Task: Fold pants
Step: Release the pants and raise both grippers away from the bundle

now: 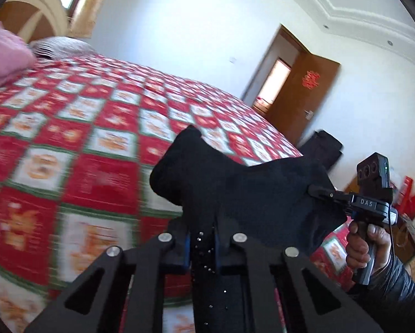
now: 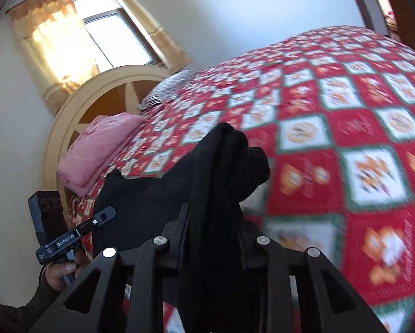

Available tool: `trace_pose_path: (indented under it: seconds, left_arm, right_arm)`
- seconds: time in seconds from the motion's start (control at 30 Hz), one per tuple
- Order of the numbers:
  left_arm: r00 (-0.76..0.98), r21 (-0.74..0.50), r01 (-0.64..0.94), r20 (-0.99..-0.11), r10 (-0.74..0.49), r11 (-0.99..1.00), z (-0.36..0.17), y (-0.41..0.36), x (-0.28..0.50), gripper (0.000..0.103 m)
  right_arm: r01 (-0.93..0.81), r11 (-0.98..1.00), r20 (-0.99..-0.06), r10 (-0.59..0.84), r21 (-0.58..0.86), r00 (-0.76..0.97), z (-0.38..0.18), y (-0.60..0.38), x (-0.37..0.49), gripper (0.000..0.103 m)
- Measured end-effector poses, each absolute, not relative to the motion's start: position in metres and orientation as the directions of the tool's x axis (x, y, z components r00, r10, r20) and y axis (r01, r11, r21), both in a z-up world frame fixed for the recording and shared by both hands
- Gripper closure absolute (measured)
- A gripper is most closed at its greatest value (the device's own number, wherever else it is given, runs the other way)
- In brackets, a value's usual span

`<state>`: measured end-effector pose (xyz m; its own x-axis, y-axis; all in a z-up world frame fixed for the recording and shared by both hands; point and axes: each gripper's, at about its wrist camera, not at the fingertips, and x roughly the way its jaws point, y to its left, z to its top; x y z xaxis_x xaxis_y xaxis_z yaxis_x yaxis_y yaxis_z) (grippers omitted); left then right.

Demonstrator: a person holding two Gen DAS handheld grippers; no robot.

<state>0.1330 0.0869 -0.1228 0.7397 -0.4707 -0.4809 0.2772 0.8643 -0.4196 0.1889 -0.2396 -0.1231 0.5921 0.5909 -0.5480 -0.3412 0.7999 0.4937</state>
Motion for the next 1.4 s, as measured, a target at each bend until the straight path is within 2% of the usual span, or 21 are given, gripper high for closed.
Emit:
trace_pose_path:
  seconds: [0.1, 0.2, 0.23, 0.27, 0.3, 0.33, 0.37, 0.4, 0.47, 0.57, 0.67, 0.87, 1.03, 1.13, 1.2, 1.3, 1.4]
  left_arm:
    - [0.776, -0.415, 0.162, -0.507, -0.375, 0.896, -0.132, 0.125, 0.126, 0.090]
    - [0.758, -0.438, 0.053, -0.567, -0.322, 0.897, -0.157, 0.144, 0.129, 0.088]
    - [0.747, -0.442, 0.017, -0.591, -0.306, 0.897, -0.167, 0.148, 0.130, 0.076]
    - [0.743, -0.434, -0.011, -0.607, -0.283, 0.901, -0.173, 0.149, 0.131, 0.055]
    - [0.744, -0.400, -0.062, -0.629, -0.225, 0.914, -0.181, 0.151, 0.130, 0.045]
    - [0.758, -0.390, -0.067, -0.619, -0.208, 0.918, -0.183, 0.150, 0.128, 0.039]
    - [0.761, -0.378, -0.063, -0.617, -0.201, 0.924, -0.183, 0.148, 0.127, 0.037]
    - [0.762, -0.353, -0.065, -0.622, -0.182, 0.933, -0.182, 0.145, 0.126, 0.035]
    - [0.771, -0.289, -0.105, -0.629, -0.106, 0.951, -0.178, 0.143, 0.123, 0.013]
    - [0.774, -0.271, -0.151, -0.631, -0.056, 0.951, -0.181, 0.153, 0.117, 0.003]
    - [0.760, -0.290, -0.182, -0.648, -0.053, 0.940, -0.187, 0.165, 0.113, 0.003]
    - [0.768, -0.211, -0.206, -0.641, 0.024, 0.955, -0.161, 0.153, 0.090, 0.003]
    - [0.816, -0.153, -0.163, -0.576, 0.046, 0.975, -0.111, 0.129, 0.063, 0.003]
    - [0.855, -0.163, -0.104, -0.518, 0.005, 0.981, -0.079, 0.112, 0.052, 0.000]
    - [0.874, -0.140, -0.077, -0.487, -0.001, 0.987, -0.064, 0.100, 0.045, 0.000]
    - [0.896, -0.065, -0.046, -0.444, 0.012, 0.997, -0.040, 0.080, 0.032, 0.000]
    - [0.910, -0.063, -0.015, -0.415, -0.012, 0.998, -0.026, 0.070, 0.022, 0.000]
  right_arm:
    - [-0.415, 0.769, -0.548, 0.638, 0.486, 0.540, -0.129, -0.190, 0.220, 0.075]
    - [-0.431, 0.778, -0.614, 0.627, 0.458, 0.479, -0.151, -0.148, 0.246, 0.075]
    - [-0.410, 0.799, -0.646, 0.598, 0.439, 0.474, -0.161, -0.140, 0.254, 0.074]
    - [-0.376, 0.833, -0.683, 0.550, 0.406, 0.481, -0.171, -0.136, 0.261, 0.068]
    - [-0.348, 0.858, -0.712, 0.510, 0.378, 0.483, -0.179, -0.135, 0.266, 0.062]
    - [-0.317, 0.875, -0.735, 0.481, 0.366, 0.478, -0.189, -0.138, 0.270, 0.045]
    - [-0.304, 0.874, -0.734, 0.485, 0.380, 0.476, -0.193, -0.143, 0.271, 0.038]
    - [-0.297, 0.857, -0.709, 0.515, 0.420, 0.482, -0.195, -0.153, 0.269, 0.038]
    - [-0.283, 0.863, -0.706, 0.506, 0.419, 0.495, -0.192, -0.163, 0.267, 0.038]
    - [-0.256, 0.888, -0.712, 0.460, 0.383, 0.531, -0.185, -0.181, 0.262, 0.033]
    - [-0.253, 0.900, -0.722, 0.436, 0.355, 0.538, -0.187, -0.187, 0.264, 0.025]
    - [-0.231, 0.926, -0.697, 0.377, 0.299, 0.609, -0.164, -0.189, 0.236, 0.024]
    - [-0.313, 0.924, -0.642, 0.379, 0.220, 0.667, -0.100, -0.180, 0.181, 0.024]
    - [-0.346, 0.921, -0.544, 0.385, 0.177, 0.746, -0.053, -0.178, 0.126, 0.024]
    - [-0.364, 0.926, -0.522, 0.358, 0.096, 0.774, -0.033, -0.167, 0.104, 0.022]
    - [-0.376, 0.926, -0.473, 0.343, 0.027, 0.812, -0.013, -0.153, 0.078, 0.022]
    - [-0.395, 0.919, -0.465, 0.347, -0.006, 0.815, -0.008, -0.144, 0.058, 0.021]
